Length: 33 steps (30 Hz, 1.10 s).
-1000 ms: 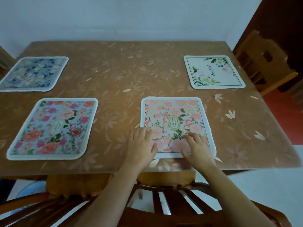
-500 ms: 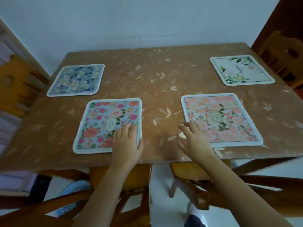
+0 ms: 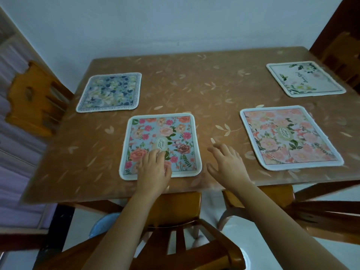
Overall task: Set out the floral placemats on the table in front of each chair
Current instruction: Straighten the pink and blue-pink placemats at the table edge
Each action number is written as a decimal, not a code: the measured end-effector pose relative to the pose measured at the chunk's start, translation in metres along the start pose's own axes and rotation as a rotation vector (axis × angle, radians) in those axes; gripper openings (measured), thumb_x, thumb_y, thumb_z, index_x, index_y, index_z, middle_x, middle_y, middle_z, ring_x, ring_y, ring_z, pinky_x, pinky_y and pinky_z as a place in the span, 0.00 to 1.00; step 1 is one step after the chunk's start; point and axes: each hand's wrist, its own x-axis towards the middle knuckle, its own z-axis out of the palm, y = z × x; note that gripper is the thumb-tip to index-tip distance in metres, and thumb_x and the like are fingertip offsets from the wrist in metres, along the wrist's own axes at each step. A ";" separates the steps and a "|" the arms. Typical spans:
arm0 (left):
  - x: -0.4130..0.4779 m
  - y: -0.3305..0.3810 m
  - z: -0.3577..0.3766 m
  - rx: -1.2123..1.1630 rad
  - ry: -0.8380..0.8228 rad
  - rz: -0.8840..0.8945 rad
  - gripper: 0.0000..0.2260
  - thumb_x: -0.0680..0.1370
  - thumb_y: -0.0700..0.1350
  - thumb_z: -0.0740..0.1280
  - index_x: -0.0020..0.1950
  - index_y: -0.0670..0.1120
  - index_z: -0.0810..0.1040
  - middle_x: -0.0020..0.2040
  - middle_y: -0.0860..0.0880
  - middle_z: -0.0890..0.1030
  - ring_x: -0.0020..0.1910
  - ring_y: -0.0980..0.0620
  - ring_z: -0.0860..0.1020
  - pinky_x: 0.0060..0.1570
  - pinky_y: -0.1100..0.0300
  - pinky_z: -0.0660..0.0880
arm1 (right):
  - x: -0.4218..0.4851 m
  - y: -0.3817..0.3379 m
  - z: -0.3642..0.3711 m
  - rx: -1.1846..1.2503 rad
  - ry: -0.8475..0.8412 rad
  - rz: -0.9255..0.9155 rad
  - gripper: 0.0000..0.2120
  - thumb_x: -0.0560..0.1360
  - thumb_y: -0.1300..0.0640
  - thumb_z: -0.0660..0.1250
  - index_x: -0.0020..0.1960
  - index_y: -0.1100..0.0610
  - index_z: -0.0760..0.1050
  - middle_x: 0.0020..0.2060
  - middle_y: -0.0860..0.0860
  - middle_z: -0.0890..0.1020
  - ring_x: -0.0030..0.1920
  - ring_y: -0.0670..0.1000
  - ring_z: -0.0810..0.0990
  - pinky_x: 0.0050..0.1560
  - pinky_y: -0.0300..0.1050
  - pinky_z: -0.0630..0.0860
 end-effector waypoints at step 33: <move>0.008 -0.115 0.057 -0.099 -0.041 0.298 0.07 0.65 0.36 0.75 0.35 0.41 0.78 0.35 0.45 0.78 0.38 0.44 0.79 0.54 0.46 0.75 | 0.018 -0.046 0.126 0.106 -0.087 0.057 0.09 0.71 0.57 0.68 0.50 0.58 0.77 0.55 0.57 0.77 0.59 0.59 0.72 0.53 0.57 0.74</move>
